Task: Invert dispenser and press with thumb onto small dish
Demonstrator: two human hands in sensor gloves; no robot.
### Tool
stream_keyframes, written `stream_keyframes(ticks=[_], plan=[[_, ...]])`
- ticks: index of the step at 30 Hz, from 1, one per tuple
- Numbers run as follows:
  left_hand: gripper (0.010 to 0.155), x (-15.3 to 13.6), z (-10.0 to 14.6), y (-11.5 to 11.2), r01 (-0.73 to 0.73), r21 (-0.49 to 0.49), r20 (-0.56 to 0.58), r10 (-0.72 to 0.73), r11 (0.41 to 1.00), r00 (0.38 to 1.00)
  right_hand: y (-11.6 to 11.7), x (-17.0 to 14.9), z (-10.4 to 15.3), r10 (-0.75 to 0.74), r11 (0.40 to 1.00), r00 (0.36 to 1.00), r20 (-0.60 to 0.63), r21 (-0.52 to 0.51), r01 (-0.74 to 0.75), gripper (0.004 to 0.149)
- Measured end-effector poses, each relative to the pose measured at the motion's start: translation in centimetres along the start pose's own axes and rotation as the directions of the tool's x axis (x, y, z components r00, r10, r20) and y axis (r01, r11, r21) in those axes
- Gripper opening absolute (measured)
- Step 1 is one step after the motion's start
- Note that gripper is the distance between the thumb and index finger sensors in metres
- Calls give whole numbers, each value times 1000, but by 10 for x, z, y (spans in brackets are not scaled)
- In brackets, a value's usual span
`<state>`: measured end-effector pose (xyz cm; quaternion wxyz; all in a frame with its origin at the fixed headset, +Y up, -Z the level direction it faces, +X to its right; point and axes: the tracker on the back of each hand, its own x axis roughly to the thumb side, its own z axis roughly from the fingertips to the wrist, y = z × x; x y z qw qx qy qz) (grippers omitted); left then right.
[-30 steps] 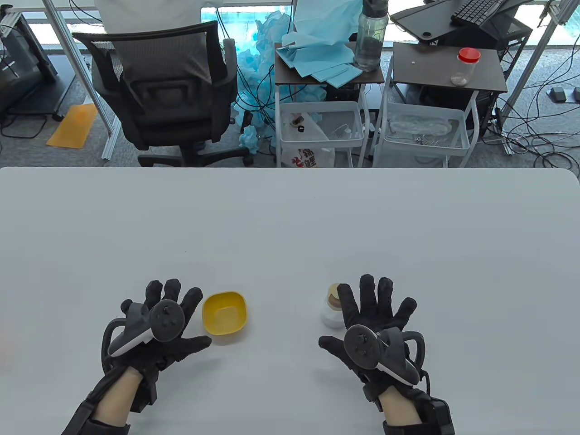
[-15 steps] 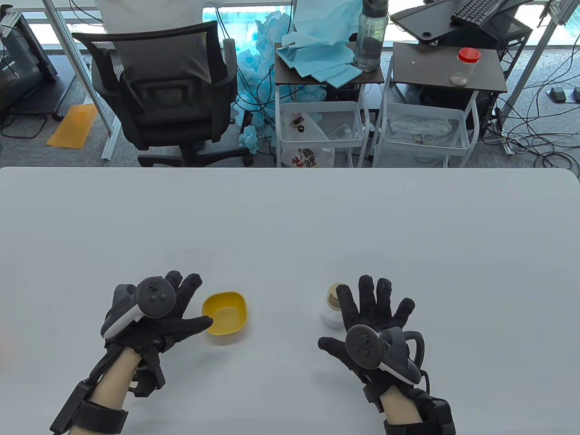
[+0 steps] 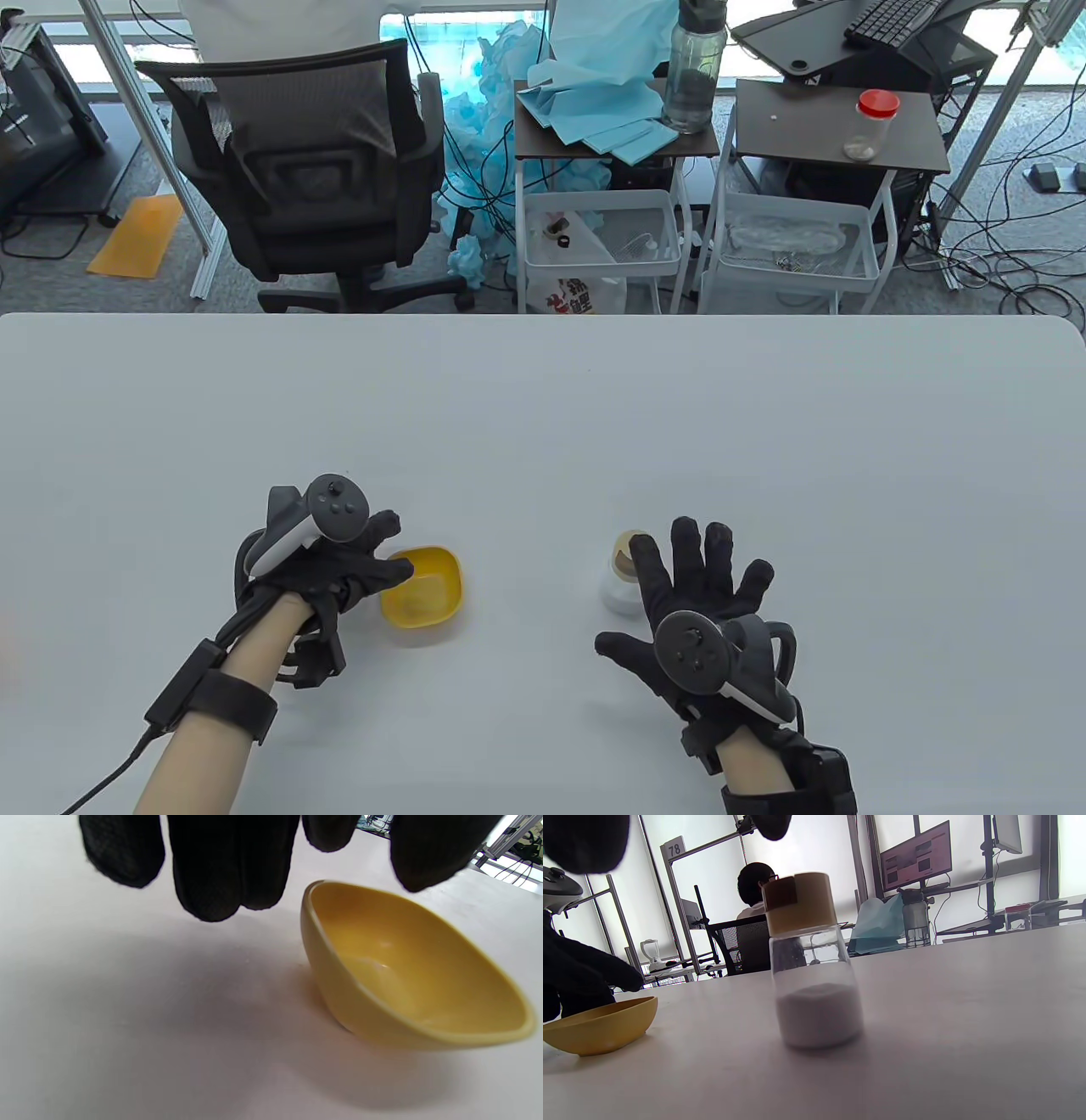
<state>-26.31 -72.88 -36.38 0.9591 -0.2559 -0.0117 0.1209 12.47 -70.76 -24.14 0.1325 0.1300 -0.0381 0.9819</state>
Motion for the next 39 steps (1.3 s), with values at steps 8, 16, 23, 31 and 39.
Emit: stream_keyframes(ticks=[8, 16, 23, 31, 39], plan=[[55, 3, -23, -2, -2, -64, -12, 1, 998, 1000, -1, 0, 0, -12, 1000, 1000, 1, 9, 12, 101], [43, 1, -32, -7, -4, -82, -3, 3, 997, 1000, -1, 0, -1, -27, 999, 1000, 7, 34, 27, 99], [41, 6, -26, -3, -2, -82, 9, 3, 997, 1000, -2, -6, -1, -50, 998, 999, -9, 29, 51, 98], [42, 33, 2, 8, 20, -63, 74, -16, 998, 997, -3, -6, -1, -62, 998, 998, -5, 25, 62, 99], [42, 77, 30, -3, 69, -77, 179, -55, 995, 982, -4, -6, 1, -73, 997, 997, 7, 19, 73, 99]])
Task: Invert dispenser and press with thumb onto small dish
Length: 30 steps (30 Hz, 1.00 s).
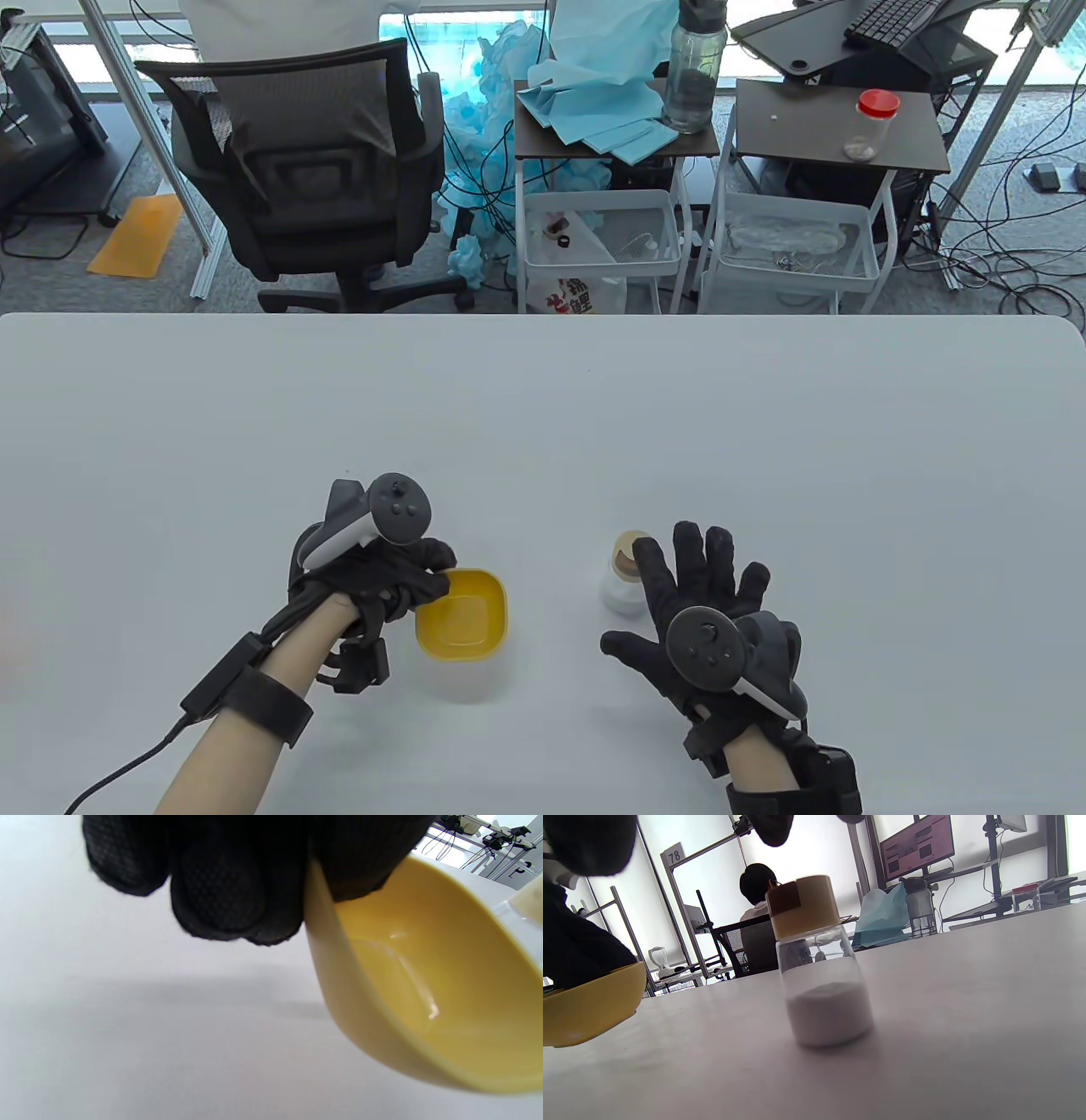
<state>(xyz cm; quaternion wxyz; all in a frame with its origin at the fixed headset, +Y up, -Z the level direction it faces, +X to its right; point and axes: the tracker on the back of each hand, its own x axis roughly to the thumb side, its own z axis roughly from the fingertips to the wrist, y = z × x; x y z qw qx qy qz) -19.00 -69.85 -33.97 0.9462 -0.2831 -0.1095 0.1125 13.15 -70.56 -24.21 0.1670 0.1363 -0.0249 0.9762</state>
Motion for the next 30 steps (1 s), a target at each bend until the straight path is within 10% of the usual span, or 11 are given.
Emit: stream_keyframes(ticks=[18, 30], plan=[[44, 42, -27, -57, 26, -140, 47, -19, 990, 999, 1, 1, 1, -19, 1000, 1000, 19, 15, 19, 99], [52, 37, -4, -26, 27, -89, 46, -23, 996, 999, 1, 2, 2, -25, 999, 999, 25, 22, 24, 99]])
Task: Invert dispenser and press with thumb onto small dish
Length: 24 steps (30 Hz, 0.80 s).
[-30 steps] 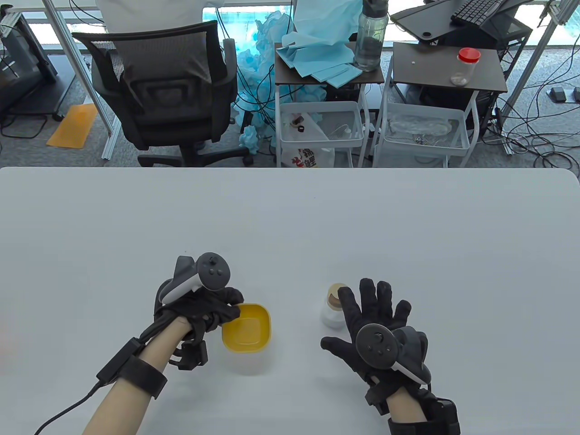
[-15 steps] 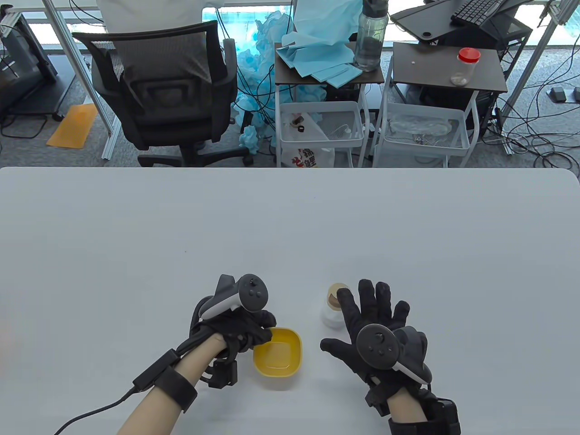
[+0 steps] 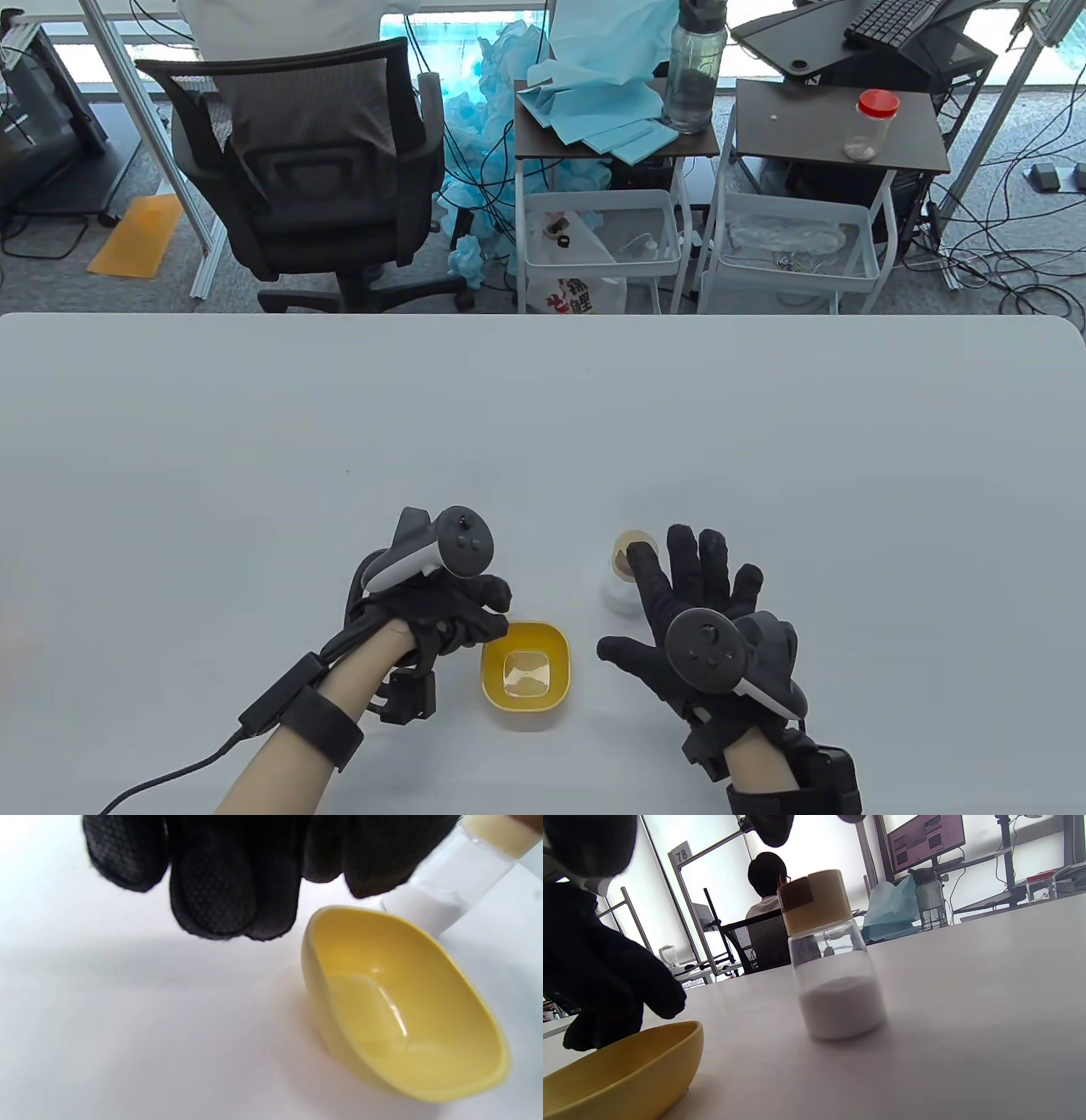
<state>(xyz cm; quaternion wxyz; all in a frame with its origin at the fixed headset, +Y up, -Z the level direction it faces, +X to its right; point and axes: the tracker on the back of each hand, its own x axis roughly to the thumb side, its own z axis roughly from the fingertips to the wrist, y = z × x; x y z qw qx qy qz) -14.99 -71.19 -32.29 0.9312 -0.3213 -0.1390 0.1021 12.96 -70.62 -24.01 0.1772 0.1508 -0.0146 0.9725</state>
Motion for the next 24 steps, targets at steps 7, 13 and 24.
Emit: stream_keyframes(ticks=[7, 13, 24], plan=[[60, -11, 35, 22, 27, 114, -14, -26, 993, 1000, 0, 0, 0, -1, 1000, 1000, -4, 3, 1, 99], [69, -28, 65, 32, 63, 242, -41, -55, 968, 998, -1, -1, 1, -5, 1000, 1000, -14, -14, 4, 99], [83, -67, 89, 14, 161, 297, -140, -124, 941, 982, -3, -4, 2, 4, 999, 999, -32, -54, -6, 99]])
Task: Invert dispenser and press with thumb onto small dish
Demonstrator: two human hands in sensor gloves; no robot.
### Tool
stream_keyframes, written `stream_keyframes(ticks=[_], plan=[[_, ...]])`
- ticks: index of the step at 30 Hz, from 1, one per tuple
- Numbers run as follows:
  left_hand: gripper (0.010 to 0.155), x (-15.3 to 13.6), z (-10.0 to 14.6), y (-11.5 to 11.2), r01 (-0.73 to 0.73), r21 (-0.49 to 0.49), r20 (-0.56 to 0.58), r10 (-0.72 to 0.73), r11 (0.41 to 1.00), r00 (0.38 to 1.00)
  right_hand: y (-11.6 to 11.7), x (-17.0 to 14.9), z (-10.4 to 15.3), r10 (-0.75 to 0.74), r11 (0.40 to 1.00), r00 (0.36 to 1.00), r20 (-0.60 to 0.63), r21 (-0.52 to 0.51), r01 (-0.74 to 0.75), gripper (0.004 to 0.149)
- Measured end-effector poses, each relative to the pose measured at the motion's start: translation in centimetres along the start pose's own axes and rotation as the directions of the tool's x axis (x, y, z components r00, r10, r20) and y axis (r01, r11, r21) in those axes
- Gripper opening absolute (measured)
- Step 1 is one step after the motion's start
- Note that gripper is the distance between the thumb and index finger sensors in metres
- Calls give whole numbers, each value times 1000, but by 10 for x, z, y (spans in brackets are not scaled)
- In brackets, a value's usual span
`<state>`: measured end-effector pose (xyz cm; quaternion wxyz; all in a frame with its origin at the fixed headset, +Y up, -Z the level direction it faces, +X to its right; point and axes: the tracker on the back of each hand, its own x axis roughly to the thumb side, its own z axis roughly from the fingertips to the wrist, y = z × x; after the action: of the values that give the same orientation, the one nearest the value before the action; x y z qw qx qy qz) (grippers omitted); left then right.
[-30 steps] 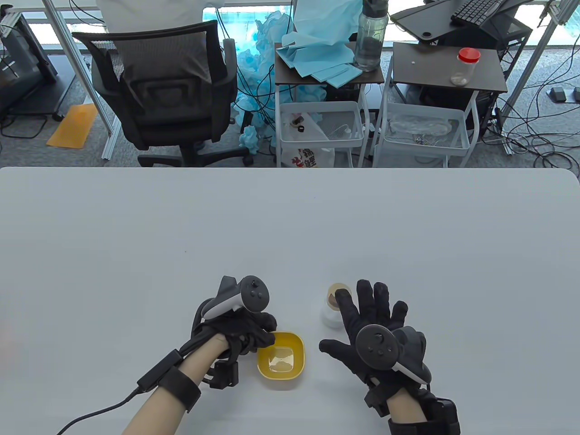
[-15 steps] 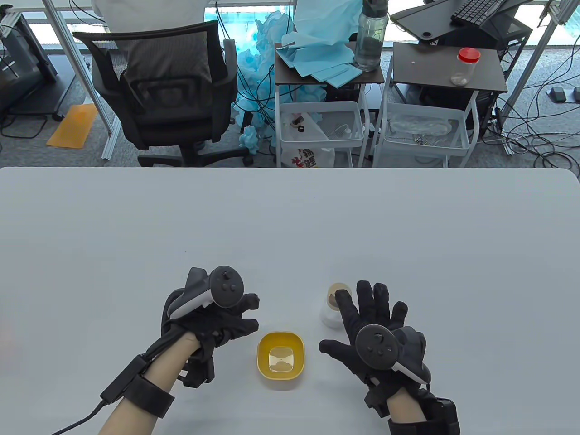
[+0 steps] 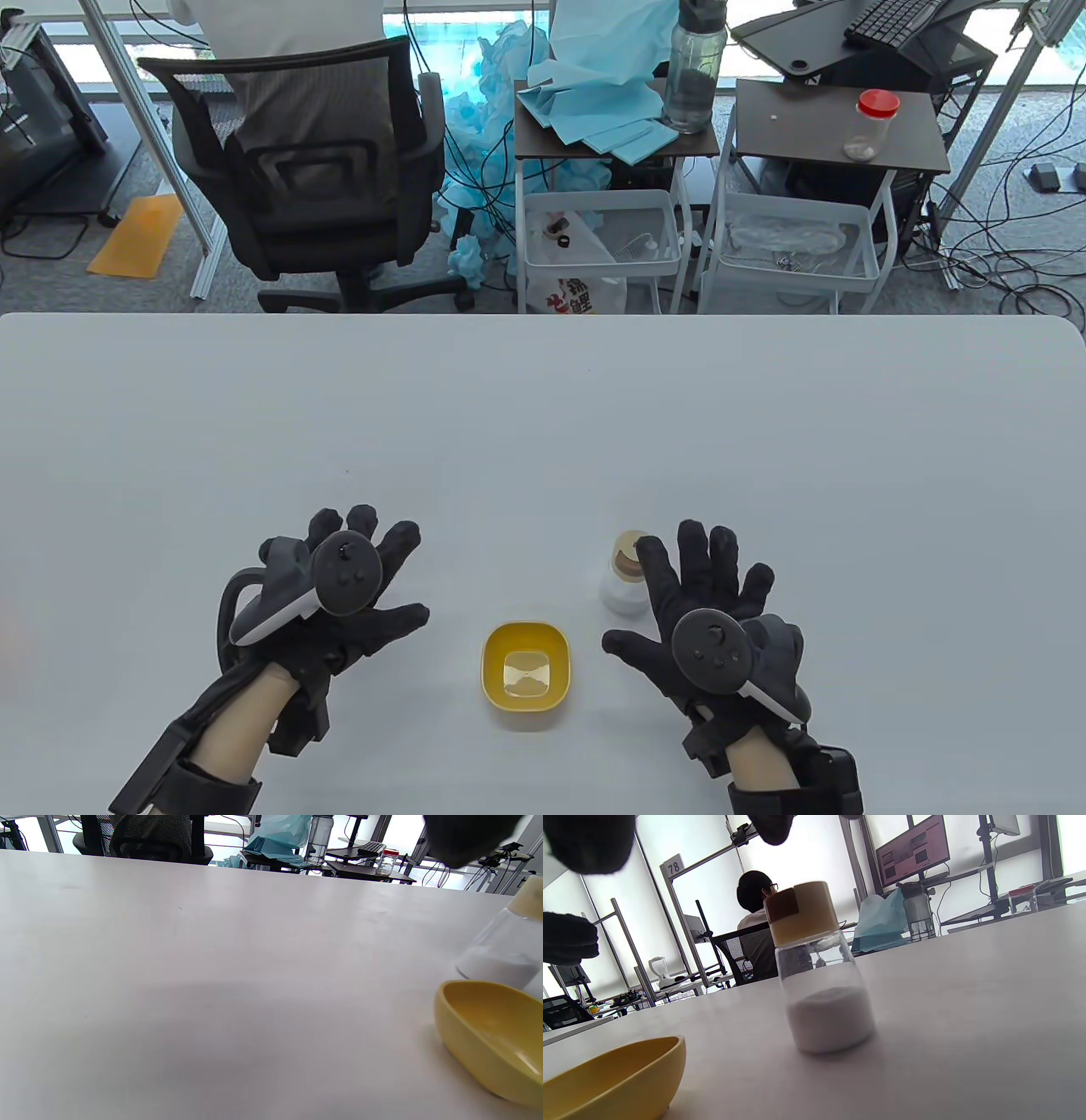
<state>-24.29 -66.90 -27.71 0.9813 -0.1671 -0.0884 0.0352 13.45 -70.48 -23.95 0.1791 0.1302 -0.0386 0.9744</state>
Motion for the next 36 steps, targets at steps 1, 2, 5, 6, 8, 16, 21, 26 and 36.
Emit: stream_keyframes(ticks=[1, 2, 5, 6, 8, 16, 21, 26, 36], plan=[[83, -2, 0, -3, -2, -2, -4, 2, 1000, 1000, 0, 0, 0, 1, 1000, 1000, -3, -2, -1, 99], [83, -5, 1, -9, -5, 3, -15, 5, 1000, 1000, 0, 0, 0, 2, 1000, 1000, -6, -4, -3, 99], [83, -12, -1, -20, 20, 20, -40, -19, 1000, 999, -1, 0, 1, 40, 999, 999, -9, -13, -40, 99], [84, -13, -2, -22, 25, 27, -43, -24, 999, 999, -2, 0, 1, 50, 999, 999, -9, -19, -50, 99], [83, -16, -4, -28, 18, 38, -47, -16, 999, 999, -2, 1, 1, 53, 998, 999, -12, -25, -53, 99], [84, -23, -15, -56, 58, 18, -51, -57, 998, 997, 1, -1, 0, 76, 997, 997, -32, -14, -77, 99], [84, -17, -17, -64, 65, 8, -32, -64, 998, 997, 2, 2, 0, 92, 996, 995, -36, -13, -92, 99], [83, -15, -18, -66, 55, 1, -16, -55, 998, 998, 2, 9, -1, 96, 995, 995, -29, -20, -96, 101], [83, -17, -15, -61, 25, 15, -11, -25, 1000, 1000, -9, -11, -10, 0, 1000, 993, -122, -15, -2, 110]])
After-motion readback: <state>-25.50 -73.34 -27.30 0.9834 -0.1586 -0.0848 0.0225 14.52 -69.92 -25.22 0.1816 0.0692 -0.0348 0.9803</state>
